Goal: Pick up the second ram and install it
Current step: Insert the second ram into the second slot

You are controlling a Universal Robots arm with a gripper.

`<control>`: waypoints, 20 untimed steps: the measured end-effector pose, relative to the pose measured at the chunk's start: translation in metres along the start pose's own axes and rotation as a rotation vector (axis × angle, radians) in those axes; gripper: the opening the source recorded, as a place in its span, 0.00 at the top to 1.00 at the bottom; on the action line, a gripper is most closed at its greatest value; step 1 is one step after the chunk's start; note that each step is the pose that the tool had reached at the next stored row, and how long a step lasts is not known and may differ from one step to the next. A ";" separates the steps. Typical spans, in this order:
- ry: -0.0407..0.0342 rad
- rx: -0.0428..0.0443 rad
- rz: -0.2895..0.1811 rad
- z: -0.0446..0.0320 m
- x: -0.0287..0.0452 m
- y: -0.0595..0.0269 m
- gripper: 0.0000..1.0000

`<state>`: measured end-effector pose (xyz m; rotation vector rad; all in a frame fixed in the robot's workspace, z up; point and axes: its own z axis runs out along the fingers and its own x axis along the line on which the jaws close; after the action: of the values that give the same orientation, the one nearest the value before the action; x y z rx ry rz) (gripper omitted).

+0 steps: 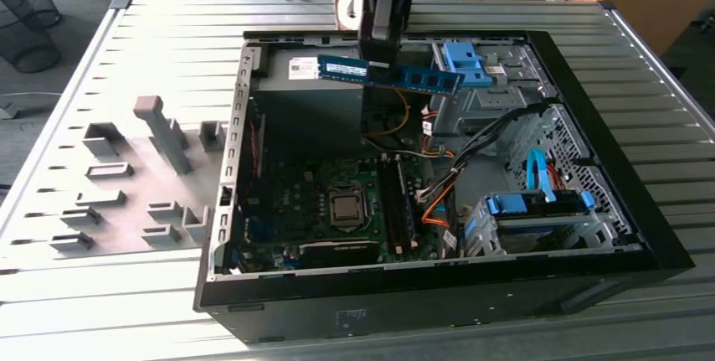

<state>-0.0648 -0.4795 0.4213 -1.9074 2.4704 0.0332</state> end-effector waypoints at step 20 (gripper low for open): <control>-0.0001 0.0013 0.043 0.0009 0.0000 0.0000 0.86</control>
<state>-0.0648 -0.4795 0.4204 -1.8532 2.5108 0.0324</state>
